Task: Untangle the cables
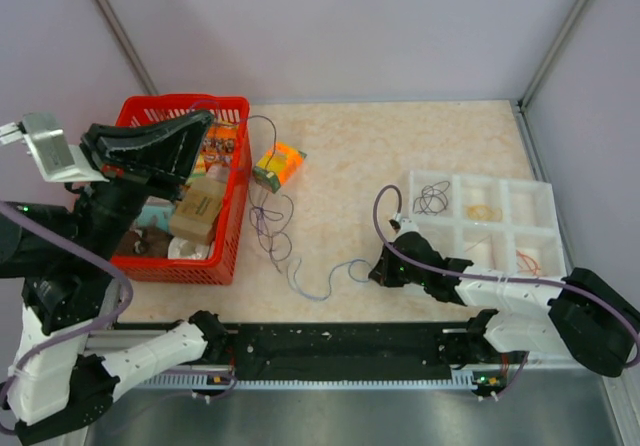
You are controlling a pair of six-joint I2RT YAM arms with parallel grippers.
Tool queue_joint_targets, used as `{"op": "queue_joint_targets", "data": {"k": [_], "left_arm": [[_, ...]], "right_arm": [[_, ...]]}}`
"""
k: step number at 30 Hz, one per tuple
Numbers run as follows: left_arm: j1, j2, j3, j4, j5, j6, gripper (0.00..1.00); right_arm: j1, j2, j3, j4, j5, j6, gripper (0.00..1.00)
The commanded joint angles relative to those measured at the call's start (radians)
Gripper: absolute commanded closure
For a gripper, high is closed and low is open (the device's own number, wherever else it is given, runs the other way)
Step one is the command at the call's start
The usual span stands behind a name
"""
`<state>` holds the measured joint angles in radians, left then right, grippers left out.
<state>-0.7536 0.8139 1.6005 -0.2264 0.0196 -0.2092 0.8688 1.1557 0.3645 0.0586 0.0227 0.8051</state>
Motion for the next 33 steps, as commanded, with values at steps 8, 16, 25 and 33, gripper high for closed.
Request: {"op": "queue_joint_targets", "data": {"k": [8, 16, 25, 33], "left_arm": [[-0.003, 0.064, 0.188, 0.140, 0.120, -0.071, 1.00], [-0.003, 0.051, -0.157, 0.133, 0.059, -0.168, 1.00], [-0.003, 0.010, -0.632, 0.107, -0.081, -0.280, 1.00], [-0.003, -0.054, -0.853, 0.096, -0.069, -0.351, 1.00]], "right_arm": [[0.010, 0.055, 0.066, -0.020, 0.040, -0.040, 1.00], [0.009, -0.193, 0.319, -0.342, 0.184, -0.190, 1.00], [-0.097, -0.376, 0.741, -0.641, 0.412, -0.395, 1.00], [-0.179, -0.295, 1.198, -0.749, 0.797, -0.624, 1.00]]}}
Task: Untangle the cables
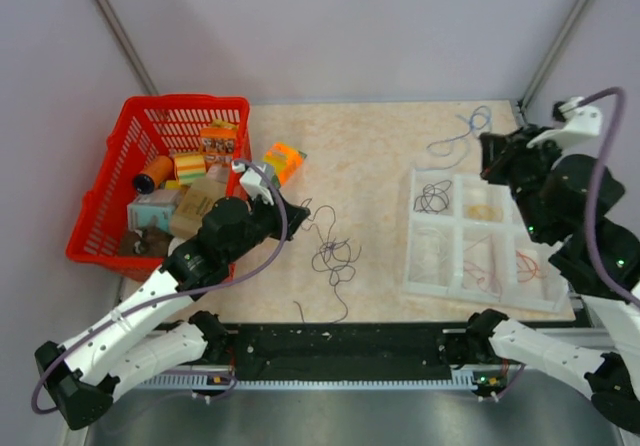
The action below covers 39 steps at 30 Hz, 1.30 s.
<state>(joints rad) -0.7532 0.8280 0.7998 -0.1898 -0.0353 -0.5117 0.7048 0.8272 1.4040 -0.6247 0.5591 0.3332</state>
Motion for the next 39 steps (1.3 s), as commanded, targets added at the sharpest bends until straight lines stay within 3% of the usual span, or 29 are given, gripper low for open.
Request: {"op": "queue_joint_targets", "data": {"k": [1, 5, 8, 12, 18, 22, 32, 39], "left_arm": [[-0.003, -0.076, -0.069, 0.053, -0.020, -0.053, 1.00], [-0.003, -0.090, -0.119, 0.032, -0.008, -0.080, 1.00], [-0.003, -0.086, -0.139, 0.027, 0.027, -0.099, 1.00], [-0.003, -0.092, -0.149, 0.009, 0.031, -0.103, 1.00], [-0.003, -0.136, -0.155, -0.008, 0.055, -0.091, 1.00], [-0.003, -0.153, -0.160, -0.020, 0.057, -0.087, 1.00], [-0.003, -0.161, -0.163, -0.033, 0.049, -0.079, 1.00], [-0.003, -0.145, -0.151, -0.031, 0.057, -0.083, 1.00]], "right_arm": [[-0.016, 0.050, 0.199, -0.064, 0.306, -0.187, 1.00], [-0.068, 0.102, 0.248, -0.021, 0.468, -0.314, 1.00], [-0.267, 0.095, 0.156, 0.078, 0.437, -0.367, 1.00], [-0.571, 0.105, 0.031, 0.094, 0.251, -0.252, 1.00], [-0.746, 0.148, -0.175, 0.097, 0.185, -0.056, 1.00], [-0.853, 0.205, -0.296, 0.098, 0.030, 0.070, 1.00], [-0.990, 0.225, -0.431, 0.079, -0.166, 0.295, 1.00], [-0.996, 0.273, -0.459, 0.031, 0.088, 0.277, 1.00]]}}
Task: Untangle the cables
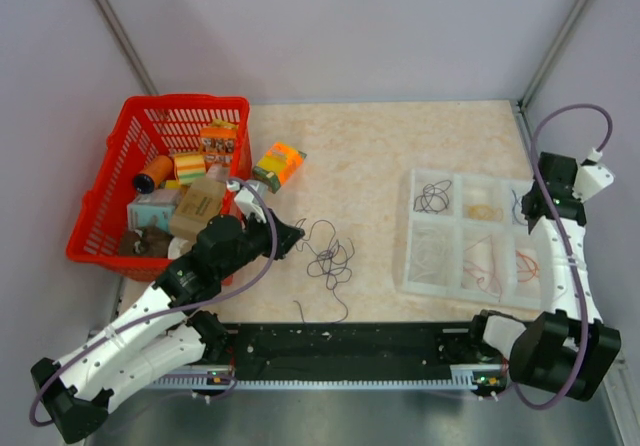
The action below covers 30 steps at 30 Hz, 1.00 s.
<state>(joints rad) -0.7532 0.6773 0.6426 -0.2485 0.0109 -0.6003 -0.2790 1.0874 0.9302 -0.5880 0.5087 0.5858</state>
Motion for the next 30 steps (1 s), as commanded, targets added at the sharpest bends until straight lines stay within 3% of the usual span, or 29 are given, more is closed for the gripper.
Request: {"op": "queue_joint_targets", "data": {"k": [1, 7, 13, 17, 19, 21, 26, 28, 30], "left_arm": [[-0.003, 0.008, 0.006, 0.028, 0.009, 0.005, 1.00], [-0.003, 0.044, 0.025, 0.023, 0.008, -0.004, 1.00], [-0.003, 0.090, 0.074, -0.052, 0.008, -0.035, 1.00], [-0.003, 0.103, 0.089, -0.060, 0.009, -0.039, 1.00], [-0.003, 0.117, 0.103, -0.067, 0.008, -0.035, 1.00], [-0.003, 0.131, 0.115, -0.072, -0.002, -0.036, 1.00], [-0.003, 0.174, 0.127, -0.066, 0.004, -0.064, 1.00], [-0.003, 0.189, 0.137, -0.069, 0.011, -0.078, 1.00], [-0.003, 0.194, 0.157, -0.084, 0.009, -0.085, 1.00]], "right_arm": [[-0.011, 0.020, 0.013, 0.007, 0.136, 0.017, 1.00], [-0.011, 0.149, 0.038, 0.053, -0.090, -0.021, 1.00], [-0.011, 0.210, 0.035, 0.053, -0.076, -0.027, 0.98], [-0.011, 0.177, 0.039, 0.057, -0.058, -0.058, 0.77], [-0.009, 0.142, 0.036, 0.060, -0.059, -0.070, 0.50], [0.003, 0.088, 0.024, 0.068, -0.056, -0.083, 0.33], [0.188, -0.036, 0.053, 0.068, -0.068, -0.173, 0.25], [0.323, -0.099, 0.050, 0.088, -0.221, -0.222, 0.25], [0.470, -0.170, -0.020, 0.193, -0.471, -0.279, 0.26]]}}
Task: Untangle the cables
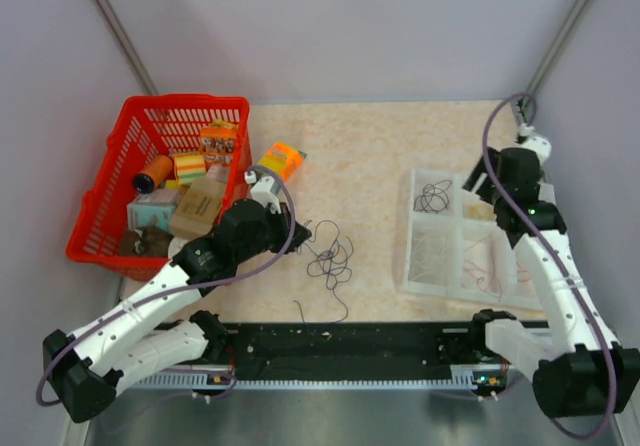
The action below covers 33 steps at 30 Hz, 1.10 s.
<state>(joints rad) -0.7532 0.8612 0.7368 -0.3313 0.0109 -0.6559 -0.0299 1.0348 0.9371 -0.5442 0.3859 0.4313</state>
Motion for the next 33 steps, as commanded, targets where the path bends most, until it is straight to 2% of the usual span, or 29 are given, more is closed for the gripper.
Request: {"op": "queue_joint_targets", "data": {"k": [1, 4, 7, 12, 14, 19, 23, 27, 30, 33], "left_arm": [[-0.003, 0.007, 0.073, -0.012, 0.005, -0.033, 1.00], [-0.003, -0.022, 0.114, -0.037, -0.035, -0.025, 1.00], [-0.003, -0.059, 0.142, -0.046, -0.061, 0.005, 1.00], [-0.003, -0.073, 0.236, -0.084, -0.051, 0.055, 1.00], [-0.003, -0.073, 0.291, -0.095, -0.017, 0.065, 1.00], [-0.003, -0.113, 0.335, -0.002, 0.084, 0.076, 1.00], [-0.003, -0.125, 0.401, 0.073, 0.145, 0.075, 1.00], [-0.003, -0.111, 0.484, 0.133, 0.213, 0.099, 1.00], [-0.003, -0.094, 0.548, 0.170, 0.267, 0.120, 1.00], [-0.003, -0.083, 0.628, 0.195, 0.278, 0.142, 1.00]], "right_arm": [[0.301, -0.148, -0.076, 0.212, -0.446, -0.129, 0.27], [0.568, -0.219, -0.259, 0.427, -0.614, -0.129, 0.26], [0.763, -0.187, -0.378, 0.611, -0.665, -0.094, 0.21], [0.984, -0.001, -0.440, 0.806, -0.616, -0.051, 0.16], [1.051, 0.079, -0.449, 0.854, -0.544, -0.051, 0.14], [1.073, 0.235, -0.440, 0.912, -0.409, 0.036, 0.15], [1.076, 0.349, -0.377, 0.883, -0.346, 0.104, 0.26], [1.076, 0.410, -0.412, 1.036, -0.364, 0.161, 0.32], [1.076, 0.442, -0.414, 1.070, -0.369, 0.182, 0.39], [1.076, 0.459, -0.419, 1.073, -0.357, 0.190, 0.64]]}}
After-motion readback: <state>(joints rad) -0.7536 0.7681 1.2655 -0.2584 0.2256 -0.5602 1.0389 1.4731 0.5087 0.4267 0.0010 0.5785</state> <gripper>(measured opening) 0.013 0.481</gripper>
